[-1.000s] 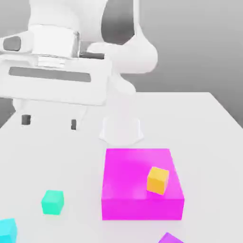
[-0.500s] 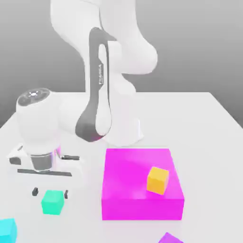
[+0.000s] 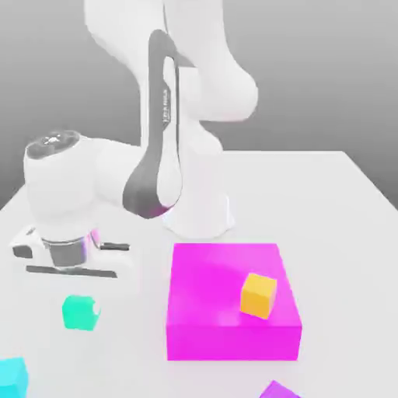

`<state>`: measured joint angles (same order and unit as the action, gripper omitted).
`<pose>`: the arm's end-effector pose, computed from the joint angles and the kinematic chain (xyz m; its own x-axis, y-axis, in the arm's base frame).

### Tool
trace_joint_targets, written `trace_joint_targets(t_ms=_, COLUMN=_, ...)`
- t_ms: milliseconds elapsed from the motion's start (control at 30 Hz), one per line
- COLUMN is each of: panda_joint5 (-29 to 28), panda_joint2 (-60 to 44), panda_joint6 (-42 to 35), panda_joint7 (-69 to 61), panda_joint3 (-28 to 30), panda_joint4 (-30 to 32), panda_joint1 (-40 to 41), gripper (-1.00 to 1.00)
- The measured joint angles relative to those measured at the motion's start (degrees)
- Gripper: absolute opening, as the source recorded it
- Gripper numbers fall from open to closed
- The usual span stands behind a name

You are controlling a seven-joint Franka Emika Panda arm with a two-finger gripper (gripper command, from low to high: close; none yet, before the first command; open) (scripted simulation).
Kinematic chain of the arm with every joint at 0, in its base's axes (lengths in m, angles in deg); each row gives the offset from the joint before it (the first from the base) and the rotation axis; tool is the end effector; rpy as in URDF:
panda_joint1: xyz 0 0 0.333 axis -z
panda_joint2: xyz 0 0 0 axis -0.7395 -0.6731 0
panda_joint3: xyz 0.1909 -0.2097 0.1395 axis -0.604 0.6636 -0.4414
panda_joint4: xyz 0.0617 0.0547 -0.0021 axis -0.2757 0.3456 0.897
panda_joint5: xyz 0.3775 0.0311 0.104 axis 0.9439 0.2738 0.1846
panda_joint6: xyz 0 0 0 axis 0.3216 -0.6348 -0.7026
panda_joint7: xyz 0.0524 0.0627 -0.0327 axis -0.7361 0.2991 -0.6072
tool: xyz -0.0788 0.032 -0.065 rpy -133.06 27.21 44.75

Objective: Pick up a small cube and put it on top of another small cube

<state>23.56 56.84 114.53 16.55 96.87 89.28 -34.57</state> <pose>0.3954 -0.1615 0.2040 0.6627 -0.7489 -0.0025 -0.7489 -0.6627 -0.0029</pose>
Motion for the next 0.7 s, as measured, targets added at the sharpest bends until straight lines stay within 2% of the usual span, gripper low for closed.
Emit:
trace_joint_targets(t_ms=233, panda_joint5=-2.7, panda_joint2=10.5, panda_joint6=-9.0, panda_joint7=8.4, panda_joint3=-5.8, panda_joint4=1.4, panda_joint1=-11.6, gripper=-1.00)
trace_joint_targets(t_ms=467, panda_joint5=-1.0, panda_joint2=20.8, panda_joint6=-17.9, panda_joint7=13.8, panda_joint3=-13.4, panda_joint4=2.7, panda_joint1=-19.2, gripper=-1.00)
trace_joint_targets(t_ms=533, panda_joint5=-0.8, panda_joint2=20.3, panda_joint6=-16.8, panda_joint7=14.6, panda_joint3=-14.8, panda_joint4=3.3, panda_joint1=-20.3, gripper=-1.00)
trace_joint_targets(t_ms=633, panda_joint5=-1.3, panda_joint2=15.2, panda_joint6=-10.4, panda_joint7=15.3, panda_joint3=-15.4, panda_joint4=4.6, panda_joint1=-20.4, gripper=-1.00)
trace_joint_targets(t_ms=667, panda_joint5=-1.6, panda_joint2=13.6, panda_joint6=-8.5, panda_joint7=15.6, panda_joint3=-15.4, panda_joint4=5.0, panda_joint1=-20.4, gripper=1.00)
trace_joint_targets(t_ms=700, panda_joint5=-1.6, panda_joint2=13.6, panda_joint6=-8.5, panda_joint7=15.6, panda_joint3=-15.4, panda_joint4=5.0, panda_joint1=-20.4, gripper=1.00)
